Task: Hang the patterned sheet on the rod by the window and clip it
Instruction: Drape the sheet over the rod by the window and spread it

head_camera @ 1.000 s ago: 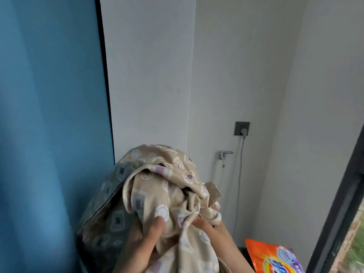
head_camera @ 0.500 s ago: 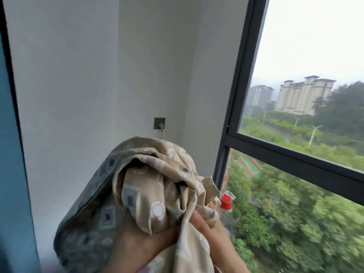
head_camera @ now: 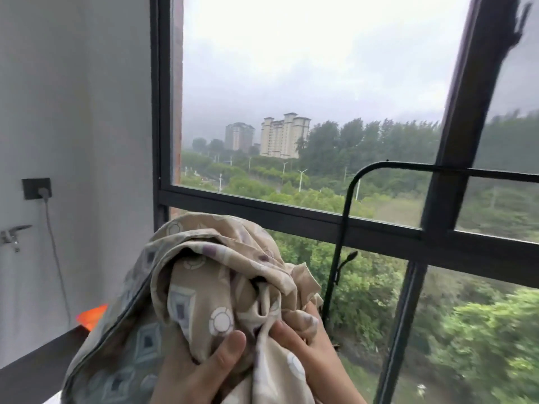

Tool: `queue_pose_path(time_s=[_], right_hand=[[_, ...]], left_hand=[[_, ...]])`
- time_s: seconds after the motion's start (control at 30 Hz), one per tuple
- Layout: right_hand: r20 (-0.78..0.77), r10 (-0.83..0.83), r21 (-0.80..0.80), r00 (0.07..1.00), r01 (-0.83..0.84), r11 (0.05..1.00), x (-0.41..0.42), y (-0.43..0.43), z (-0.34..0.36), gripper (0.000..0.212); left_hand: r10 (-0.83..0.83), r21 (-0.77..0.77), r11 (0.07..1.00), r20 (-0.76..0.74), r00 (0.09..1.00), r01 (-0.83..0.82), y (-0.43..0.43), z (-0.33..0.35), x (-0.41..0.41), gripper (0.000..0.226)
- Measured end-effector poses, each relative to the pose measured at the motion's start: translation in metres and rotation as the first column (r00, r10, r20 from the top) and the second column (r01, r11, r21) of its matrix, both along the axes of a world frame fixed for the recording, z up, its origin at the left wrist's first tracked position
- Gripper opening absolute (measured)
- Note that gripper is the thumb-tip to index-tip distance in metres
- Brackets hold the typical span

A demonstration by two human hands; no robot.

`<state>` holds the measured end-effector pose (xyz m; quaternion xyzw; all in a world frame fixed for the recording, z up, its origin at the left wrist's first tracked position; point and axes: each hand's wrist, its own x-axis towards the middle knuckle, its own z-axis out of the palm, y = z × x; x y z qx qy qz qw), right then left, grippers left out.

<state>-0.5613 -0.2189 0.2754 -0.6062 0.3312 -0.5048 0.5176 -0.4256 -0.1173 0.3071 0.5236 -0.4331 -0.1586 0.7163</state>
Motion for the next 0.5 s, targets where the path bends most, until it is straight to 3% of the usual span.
queue_pose_path(time_s=[0.03,0.13,0.27,0.37,0.4,0.47,0.5], right_hand=[[0.001,-0.049,-0.014,0.999,0.049,0.999,-0.03,0.006,0.001,0.131],[-0.025,-0.171,-0.046,0.985,0.17,0.984,-0.126,0.03,-0.003,0.125],[-0.081,-0.334,-0.076,0.939,0.328,0.942,-0.253,0.068,-0.002,0.133],[-0.077,-0.401,-0.104,0.913,0.392,0.914,-0.342,0.096,0.001,0.135],[-0.089,-0.419,-0.107,0.904,0.409,0.906,-0.368,0.105,0.005,0.135],[-0.098,-0.482,-0.123,0.871,0.47,0.874,-0.416,0.124,0.01,0.136],[-0.088,-0.508,-0.131,0.857,0.495,0.859,-0.437,0.132,0.012,0.135]], left_hand=[[-0.059,0.044,0.997,0.005,0.998,0.058,-0.003,0.005,-0.024,0.117],[-0.142,0.104,0.985,0.015,0.99,0.139,-0.002,-0.008,-0.102,0.153],[-0.288,0.09,0.954,0.001,0.958,0.287,0.019,-0.001,-0.224,0.136],[-0.38,0.083,0.919,-0.063,0.923,0.385,0.038,0.007,-0.306,0.1],[-0.398,0.098,0.909,-0.083,0.913,0.405,0.04,0.009,-0.33,0.105],[-0.473,0.095,0.874,-0.056,0.879,0.476,0.045,0.01,-0.376,0.141],[-0.501,0.09,0.859,-0.059,0.863,0.505,0.048,0.01,-0.398,0.139]])
